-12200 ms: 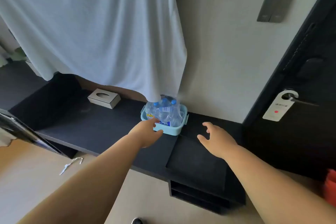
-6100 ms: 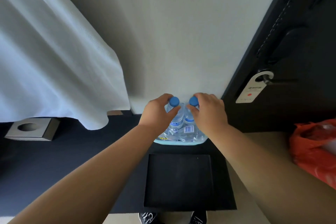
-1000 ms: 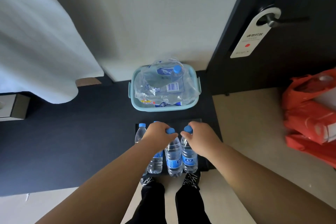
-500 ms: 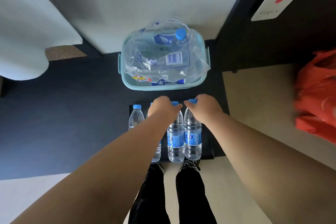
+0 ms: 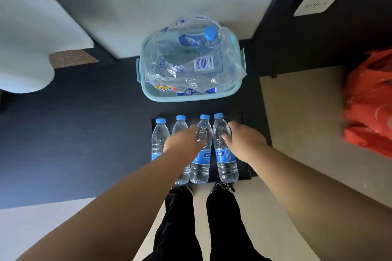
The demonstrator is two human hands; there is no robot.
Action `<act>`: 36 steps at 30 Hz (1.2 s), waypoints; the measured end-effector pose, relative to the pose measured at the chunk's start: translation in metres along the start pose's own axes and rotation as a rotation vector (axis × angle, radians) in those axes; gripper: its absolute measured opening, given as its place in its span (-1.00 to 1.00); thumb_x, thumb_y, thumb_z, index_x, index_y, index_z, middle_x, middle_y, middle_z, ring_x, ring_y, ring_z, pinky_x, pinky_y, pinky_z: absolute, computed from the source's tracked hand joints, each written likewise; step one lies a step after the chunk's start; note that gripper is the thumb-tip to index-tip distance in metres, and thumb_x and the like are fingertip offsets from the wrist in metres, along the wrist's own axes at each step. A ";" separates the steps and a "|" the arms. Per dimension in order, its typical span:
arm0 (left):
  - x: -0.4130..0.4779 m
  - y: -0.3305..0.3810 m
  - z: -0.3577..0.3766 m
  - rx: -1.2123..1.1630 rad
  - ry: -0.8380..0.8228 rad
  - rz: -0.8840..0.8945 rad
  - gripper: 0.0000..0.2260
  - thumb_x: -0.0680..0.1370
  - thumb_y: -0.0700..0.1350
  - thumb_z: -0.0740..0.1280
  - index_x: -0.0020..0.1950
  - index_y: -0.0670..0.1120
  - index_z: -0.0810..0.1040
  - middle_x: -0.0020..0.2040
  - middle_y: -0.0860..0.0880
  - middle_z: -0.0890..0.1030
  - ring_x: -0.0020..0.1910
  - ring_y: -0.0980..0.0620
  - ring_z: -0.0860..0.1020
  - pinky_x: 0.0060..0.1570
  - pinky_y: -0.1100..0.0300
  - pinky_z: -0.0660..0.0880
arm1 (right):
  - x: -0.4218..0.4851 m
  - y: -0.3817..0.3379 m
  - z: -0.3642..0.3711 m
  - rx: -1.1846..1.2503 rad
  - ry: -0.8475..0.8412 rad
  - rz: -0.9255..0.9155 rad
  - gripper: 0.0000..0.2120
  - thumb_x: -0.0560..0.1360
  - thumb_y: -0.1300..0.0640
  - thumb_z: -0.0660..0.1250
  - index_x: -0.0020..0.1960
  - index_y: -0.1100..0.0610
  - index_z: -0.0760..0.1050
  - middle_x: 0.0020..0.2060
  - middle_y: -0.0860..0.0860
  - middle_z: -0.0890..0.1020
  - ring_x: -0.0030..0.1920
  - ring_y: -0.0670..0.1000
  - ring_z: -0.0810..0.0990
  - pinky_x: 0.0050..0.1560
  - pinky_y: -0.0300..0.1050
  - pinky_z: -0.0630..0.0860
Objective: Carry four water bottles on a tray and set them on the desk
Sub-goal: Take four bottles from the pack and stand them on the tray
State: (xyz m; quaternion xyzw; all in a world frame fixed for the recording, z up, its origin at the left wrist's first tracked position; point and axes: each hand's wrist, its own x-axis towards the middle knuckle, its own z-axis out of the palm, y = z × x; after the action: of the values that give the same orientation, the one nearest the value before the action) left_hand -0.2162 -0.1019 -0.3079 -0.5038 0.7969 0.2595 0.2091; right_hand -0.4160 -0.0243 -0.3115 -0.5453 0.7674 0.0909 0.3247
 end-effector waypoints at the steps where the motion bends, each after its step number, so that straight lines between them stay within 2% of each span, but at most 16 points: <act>1: -0.008 -0.007 0.000 0.025 -0.011 0.011 -0.68 0.59 0.23 0.16 0.23 0.08 0.39 -0.20 0.07 0.55 -0.34 0.02 0.55 -0.39 0.12 0.47 | -0.006 0.003 0.001 -0.057 0.000 -0.031 -0.63 0.66 -0.17 0.16 0.32 0.05 0.38 -0.07 0.01 0.59 -0.15 0.10 0.62 -0.21 0.01 0.58; 4: -0.030 -0.033 0.003 -0.046 -0.001 -0.027 -0.73 0.60 0.16 0.23 0.26 0.12 0.39 -0.07 0.11 0.57 -0.26 0.01 0.57 -0.22 0.08 0.58 | -0.021 0.013 0.004 -0.146 -0.016 -0.067 -0.66 0.66 -0.14 0.18 0.31 0.06 0.38 0.07 0.06 0.56 -0.07 0.12 0.63 -0.18 -0.02 0.52; 6: -0.042 -0.052 0.006 -0.146 0.053 -0.110 -0.71 0.58 0.15 0.25 0.29 0.18 0.37 0.04 0.11 0.60 -0.24 -0.01 0.59 -0.21 0.12 0.55 | -0.027 0.018 0.008 -0.183 0.002 -0.036 -0.66 0.65 -0.13 0.19 0.31 0.05 0.38 0.08 0.05 0.55 -0.06 0.10 0.63 -0.20 -0.03 0.48; 8: -0.048 -0.069 0.009 -0.164 0.103 -0.204 -0.72 0.56 0.18 0.22 0.25 0.17 0.41 0.13 0.06 0.61 -0.23 -0.05 0.60 -0.23 0.12 0.52 | -0.029 0.024 0.012 -0.207 0.031 0.016 -0.66 0.63 -0.12 0.21 0.30 0.04 0.39 0.05 0.02 0.56 -0.08 0.07 0.63 -0.23 -0.07 0.44; 10: -0.049 -0.088 0.012 -0.136 0.103 -0.305 -0.80 0.58 0.13 0.17 0.15 0.11 0.44 0.07 0.03 0.60 -0.22 -0.07 0.59 -0.22 0.09 0.54 | -0.029 0.031 0.017 -0.211 0.036 0.066 -0.64 0.62 -0.12 0.23 0.32 0.05 0.36 0.05 0.01 0.57 -0.08 0.05 0.62 -0.25 -0.09 0.40; 12: -0.048 -0.107 0.015 -0.053 0.055 -0.392 -0.88 0.60 -0.03 0.15 0.08 0.02 0.43 0.03 -0.02 0.58 -0.22 -0.08 0.55 -0.20 0.06 0.53 | -0.025 0.035 0.020 -0.252 0.014 0.098 -0.62 0.63 -0.12 0.21 0.35 0.06 0.32 0.09 0.03 0.56 -0.06 0.06 0.63 -0.23 -0.08 0.40; 14: -0.044 -0.122 0.018 0.001 0.007 -0.452 -0.89 0.54 -0.09 0.16 0.02 0.00 0.43 -0.04 -0.02 0.59 -0.23 -0.08 0.53 -0.20 0.07 0.47 | -0.021 0.037 0.021 -0.292 -0.014 0.122 -0.60 0.64 -0.14 0.17 0.36 0.08 0.29 0.12 0.05 0.56 -0.04 0.08 0.63 -0.23 -0.07 0.40; 18: -0.033 -0.137 0.031 -0.018 -0.026 -0.438 -0.81 0.54 -0.01 0.10 0.03 0.01 0.47 -0.11 -0.02 0.59 -0.21 -0.09 0.55 -0.15 0.08 0.49 | -0.013 0.040 0.027 -0.300 -0.014 0.181 -0.58 0.66 -0.17 0.16 0.34 0.11 0.27 0.08 0.04 0.58 -0.06 0.08 0.64 -0.21 -0.06 0.46; 23: -0.018 -0.148 0.042 -0.127 -0.013 -0.413 -0.77 0.59 0.10 0.13 0.01 -0.01 0.47 -0.27 0.01 0.52 -0.34 -0.03 0.51 -0.35 0.15 0.45 | -0.004 0.037 0.032 -0.214 -0.056 0.271 -0.64 0.68 -0.15 0.13 0.28 0.12 0.31 0.07 0.08 0.59 -0.03 0.12 0.64 -0.16 -0.02 0.55; 26: -0.012 -0.148 0.045 -0.172 -0.008 -0.396 -0.78 0.60 0.12 0.20 -0.01 -0.02 0.47 -0.28 -0.01 0.52 -0.35 -0.01 0.49 -0.37 0.15 0.44 | 0.001 0.035 0.035 -0.166 -0.060 0.292 -0.67 0.70 -0.12 0.12 0.27 0.12 0.38 0.08 0.10 0.59 0.02 0.16 0.64 -0.17 -0.03 0.51; 29: -0.008 -0.144 0.047 -0.231 -0.024 -0.399 -0.75 0.58 0.12 0.23 -0.13 -0.05 0.45 -0.29 -0.03 0.55 -0.35 -0.03 0.52 -0.38 0.16 0.46 | 0.007 0.035 0.040 -0.108 -0.064 0.322 -0.70 0.71 -0.09 0.11 0.19 0.12 0.45 -0.05 0.06 0.61 -0.03 0.15 0.64 -0.22 -0.04 0.48; 31: -0.004 -0.141 0.048 -0.247 -0.038 -0.402 -0.74 0.59 0.09 0.20 -0.15 -0.06 0.45 -0.28 -0.05 0.56 -0.33 -0.05 0.53 -0.36 0.15 0.47 | 0.009 0.035 0.044 -0.043 -0.026 0.348 -0.71 0.71 -0.07 0.12 0.12 0.13 0.47 -0.13 0.06 0.61 -0.12 0.14 0.60 -0.24 -0.05 0.47; 33: -0.001 -0.139 0.047 -0.254 -0.050 -0.407 -0.73 0.62 0.06 0.16 -0.11 -0.10 0.46 -0.25 -0.09 0.57 -0.29 -0.09 0.54 -0.28 0.08 0.56 | 0.007 0.035 0.049 -0.009 0.035 0.367 -0.72 0.71 -0.03 0.14 0.08 0.15 0.49 -0.16 0.08 0.61 -0.18 0.14 0.55 -0.26 -0.07 0.41; 36: -0.002 -0.138 0.050 -0.286 -0.020 -0.426 -0.73 0.64 0.03 0.14 -0.11 -0.12 0.45 -0.26 -0.11 0.57 -0.28 -0.10 0.54 -0.27 0.07 0.54 | 0.002 0.031 0.056 0.019 0.106 0.395 -0.75 0.71 0.02 0.14 0.05 0.17 0.48 -0.12 0.11 0.63 -0.13 0.20 0.62 -0.25 -0.06 0.38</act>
State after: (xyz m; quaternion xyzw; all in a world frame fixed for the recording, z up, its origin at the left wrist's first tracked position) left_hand -0.0856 -0.1189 -0.3734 -0.6823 0.6258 0.3246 0.1935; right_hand -0.4218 0.0140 -0.3627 -0.3853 0.8763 0.1167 0.2647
